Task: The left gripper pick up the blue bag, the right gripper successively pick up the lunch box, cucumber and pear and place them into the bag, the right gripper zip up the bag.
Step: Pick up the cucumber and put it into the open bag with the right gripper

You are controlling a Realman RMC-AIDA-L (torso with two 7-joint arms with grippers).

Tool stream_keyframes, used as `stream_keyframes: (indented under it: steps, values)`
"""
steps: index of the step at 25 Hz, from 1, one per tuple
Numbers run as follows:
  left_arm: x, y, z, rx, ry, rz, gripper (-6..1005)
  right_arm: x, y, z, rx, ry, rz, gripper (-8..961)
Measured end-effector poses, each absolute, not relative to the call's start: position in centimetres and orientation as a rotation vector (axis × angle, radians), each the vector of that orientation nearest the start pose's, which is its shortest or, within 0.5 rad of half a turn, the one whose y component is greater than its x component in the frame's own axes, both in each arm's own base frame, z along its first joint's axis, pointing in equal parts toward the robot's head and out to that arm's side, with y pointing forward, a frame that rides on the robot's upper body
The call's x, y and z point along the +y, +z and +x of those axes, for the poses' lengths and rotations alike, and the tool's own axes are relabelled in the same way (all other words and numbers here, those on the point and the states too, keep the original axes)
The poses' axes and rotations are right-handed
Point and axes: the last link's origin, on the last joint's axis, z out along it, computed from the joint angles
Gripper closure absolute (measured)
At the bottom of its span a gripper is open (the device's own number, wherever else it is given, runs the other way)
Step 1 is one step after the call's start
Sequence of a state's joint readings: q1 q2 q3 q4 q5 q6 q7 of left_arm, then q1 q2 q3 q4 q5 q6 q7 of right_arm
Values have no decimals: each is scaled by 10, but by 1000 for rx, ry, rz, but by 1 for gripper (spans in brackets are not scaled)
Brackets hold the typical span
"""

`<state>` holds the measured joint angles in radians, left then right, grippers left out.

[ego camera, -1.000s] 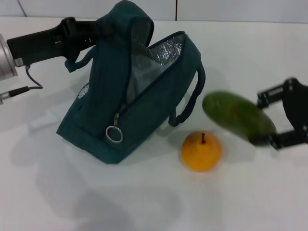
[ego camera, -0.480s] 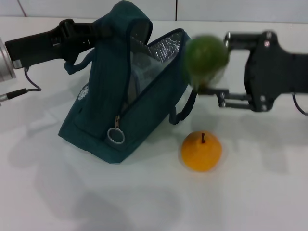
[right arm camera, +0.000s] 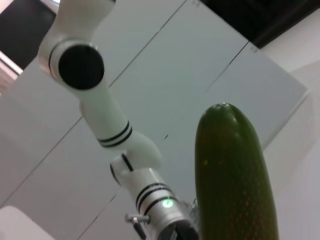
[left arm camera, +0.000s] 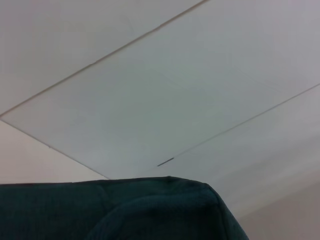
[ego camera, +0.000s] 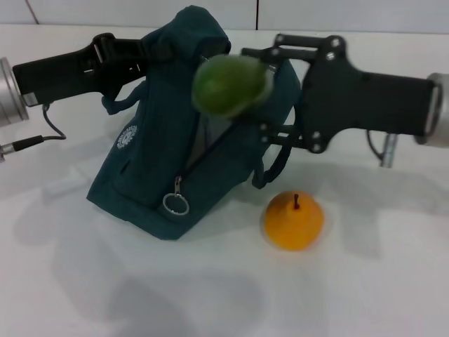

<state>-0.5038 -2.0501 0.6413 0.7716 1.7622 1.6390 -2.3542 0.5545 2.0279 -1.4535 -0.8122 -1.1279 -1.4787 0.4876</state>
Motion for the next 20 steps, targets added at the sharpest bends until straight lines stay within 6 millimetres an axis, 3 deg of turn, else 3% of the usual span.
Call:
stream_keyframes:
  steps: [5, 20]
  values:
    - [343, 58, -241, -1749, -1226, -2264, 924, 333, -34, 124, -928, 980, -2397, 396]
    - [344, 55, -237, -1755, -1234, -2288, 924, 331, -52, 143, -664, 1060, -2466, 397]
